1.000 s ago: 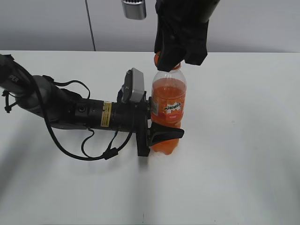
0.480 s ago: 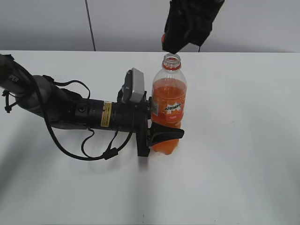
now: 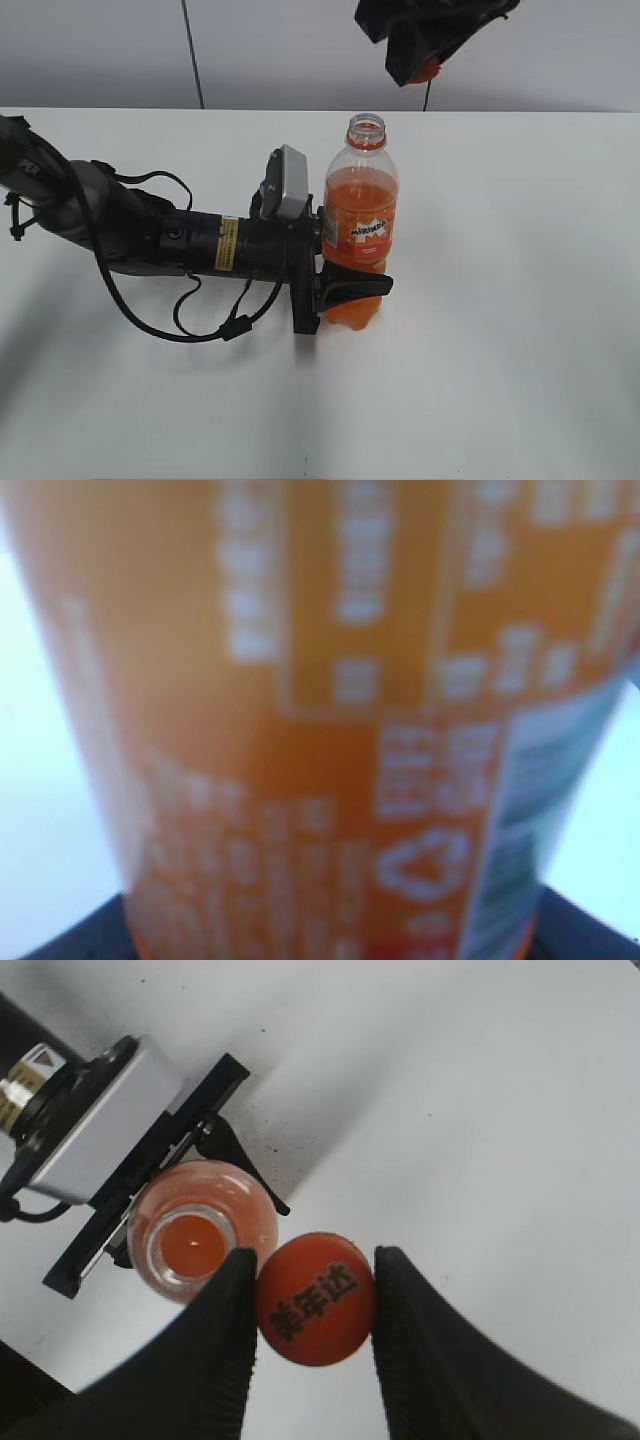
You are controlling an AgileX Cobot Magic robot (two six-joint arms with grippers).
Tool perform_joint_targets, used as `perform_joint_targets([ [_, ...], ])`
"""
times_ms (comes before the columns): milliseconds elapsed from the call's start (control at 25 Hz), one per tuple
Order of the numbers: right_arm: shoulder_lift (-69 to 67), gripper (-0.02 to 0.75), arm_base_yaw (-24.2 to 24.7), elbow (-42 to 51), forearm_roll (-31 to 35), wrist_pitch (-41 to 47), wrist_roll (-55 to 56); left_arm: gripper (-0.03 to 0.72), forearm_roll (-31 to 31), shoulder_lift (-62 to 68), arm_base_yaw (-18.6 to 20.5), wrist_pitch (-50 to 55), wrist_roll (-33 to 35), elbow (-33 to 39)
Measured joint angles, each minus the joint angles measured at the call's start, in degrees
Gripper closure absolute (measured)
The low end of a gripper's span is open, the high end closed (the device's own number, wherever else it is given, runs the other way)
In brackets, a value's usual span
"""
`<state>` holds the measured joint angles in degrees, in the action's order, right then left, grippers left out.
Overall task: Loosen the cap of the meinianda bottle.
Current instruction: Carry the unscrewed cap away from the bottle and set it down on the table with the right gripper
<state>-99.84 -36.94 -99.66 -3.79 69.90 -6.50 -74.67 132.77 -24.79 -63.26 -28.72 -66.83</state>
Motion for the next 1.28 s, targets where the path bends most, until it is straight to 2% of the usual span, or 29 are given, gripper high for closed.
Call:
perform_joint_targets([
  [200,0.0,0.47,3.6,0.0,-0.3,0.1,8.5,0.302,0.1,0.0,0.0,0.0,0.0,0.0],
  [560,0.0,0.47,17.9,0.7,-0.1,0.1,10.6,0.302,0.5,0.0,0.0,0.0,0.0,0.0],
  [680,0.0,0.47,22.6,4.0,0.0,-0.9,10.3,0.302,0.7,0.0,0.0,0.0,0.0,0.0],
  [840,0.0,0.47,29.0,12.1,1.4,-6.8,10.2,0.302,0.8,0.0,0.0,0.0,0.0,0.0],
  [960,0.0,0.469,33.4,18.7,4.7,-12.7,8.7,0.302,0.8,0.0,0.0,0.0,-0.1,0.0],
  [1080,0.0,0.469,37.3,24.6,11.2,-18.6,4.1,0.302,0.9,0.0,0.0,0.0,-0.1,0.0],
  [1160,0.0,0.469,39.0,27.9,15.4,-21.2,0.7,0.302,1.0,0.0,0.0,0.0,-0.1,0.0],
  [1280,-1.2,0.469,40.0,30.8,17.9,-22.9,-3.0,0.302,1.2,0.0,0.0,0.1,-0.2,0.0],
])
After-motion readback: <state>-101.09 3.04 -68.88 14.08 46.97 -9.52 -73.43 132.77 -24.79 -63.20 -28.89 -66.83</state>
